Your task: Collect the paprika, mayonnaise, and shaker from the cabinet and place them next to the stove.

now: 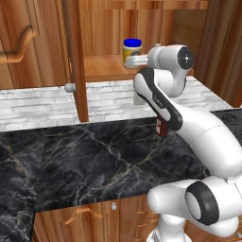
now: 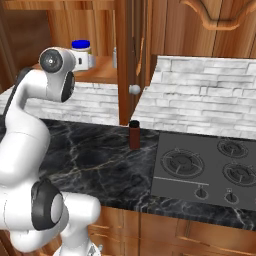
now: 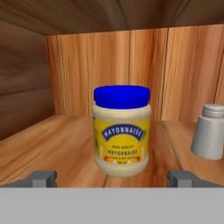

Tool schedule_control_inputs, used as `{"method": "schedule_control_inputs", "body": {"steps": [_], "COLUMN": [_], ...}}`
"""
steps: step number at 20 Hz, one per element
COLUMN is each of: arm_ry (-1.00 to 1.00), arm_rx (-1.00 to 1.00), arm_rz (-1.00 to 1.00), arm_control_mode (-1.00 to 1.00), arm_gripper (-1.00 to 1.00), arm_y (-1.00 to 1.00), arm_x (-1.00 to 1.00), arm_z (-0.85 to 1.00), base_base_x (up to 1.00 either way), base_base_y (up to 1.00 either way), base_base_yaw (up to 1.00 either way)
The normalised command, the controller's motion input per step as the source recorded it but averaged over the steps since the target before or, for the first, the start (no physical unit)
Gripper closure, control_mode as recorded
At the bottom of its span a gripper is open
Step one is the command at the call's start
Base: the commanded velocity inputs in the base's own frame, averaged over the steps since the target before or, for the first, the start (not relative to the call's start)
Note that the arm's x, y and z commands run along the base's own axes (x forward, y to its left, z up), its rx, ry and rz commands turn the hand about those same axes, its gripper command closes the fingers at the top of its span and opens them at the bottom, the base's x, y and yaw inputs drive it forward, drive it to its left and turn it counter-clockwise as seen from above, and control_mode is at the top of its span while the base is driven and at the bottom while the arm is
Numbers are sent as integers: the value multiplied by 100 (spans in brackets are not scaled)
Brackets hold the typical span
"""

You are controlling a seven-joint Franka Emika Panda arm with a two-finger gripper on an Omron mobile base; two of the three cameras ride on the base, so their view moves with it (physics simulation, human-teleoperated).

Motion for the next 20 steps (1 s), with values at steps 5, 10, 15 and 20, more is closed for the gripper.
{"method": "schedule_control_inputs", "body": {"steps": [5,10,15,20], "arm_ry": [-1,-2,-7,-1], "arm_rx": [0,0,0,0], "arm_rz": [0,0,0,0], "arm_control_mode": [-100,-100,-100,-100], "arm_gripper": [-100,-100,-100,-100], "arm_y": [4,-1,0,0], "arm_x": [21,21,9,9], "arm_z": [4,19,36,19], "base_base_x": [0,0,0,0], "base_base_y": [0,0,0,0], "base_base_yaw": [0,0,0,0]}}
